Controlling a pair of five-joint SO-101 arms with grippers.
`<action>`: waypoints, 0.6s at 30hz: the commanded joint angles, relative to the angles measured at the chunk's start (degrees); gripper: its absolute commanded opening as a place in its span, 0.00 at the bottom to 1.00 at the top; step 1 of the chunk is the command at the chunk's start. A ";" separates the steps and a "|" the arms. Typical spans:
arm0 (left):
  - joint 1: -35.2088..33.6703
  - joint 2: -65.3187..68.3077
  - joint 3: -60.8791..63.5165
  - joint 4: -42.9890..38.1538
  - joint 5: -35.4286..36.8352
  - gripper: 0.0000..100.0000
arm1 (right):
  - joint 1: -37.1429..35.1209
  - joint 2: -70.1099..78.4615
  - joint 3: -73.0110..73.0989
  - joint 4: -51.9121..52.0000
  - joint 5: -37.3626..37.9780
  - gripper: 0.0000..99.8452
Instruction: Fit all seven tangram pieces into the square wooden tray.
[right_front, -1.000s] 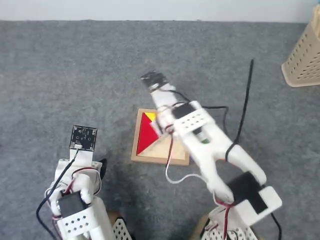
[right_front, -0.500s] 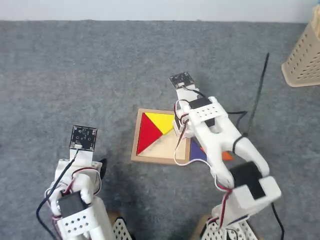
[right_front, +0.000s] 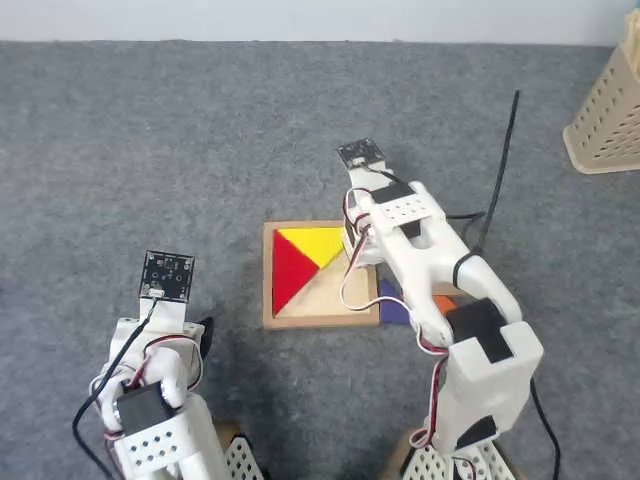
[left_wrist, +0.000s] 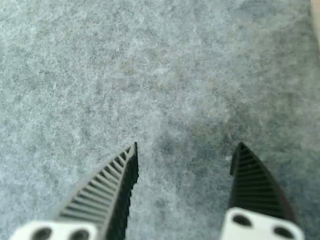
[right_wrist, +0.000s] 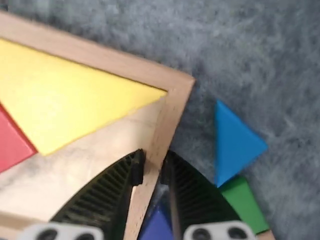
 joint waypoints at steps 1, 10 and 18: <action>-0.26 -0.88 -0.48 0.18 -0.53 0.28 | -1.19 -1.89 -3.60 -0.40 -0.70 0.02; -0.26 -0.88 -0.48 0.18 -0.53 0.28 | -1.19 -9.71 -3.08 7.96 -0.97 0.11; -0.26 -0.88 -0.48 0.18 -0.53 0.28 | -0.66 -19.47 -0.62 12.35 1.67 0.14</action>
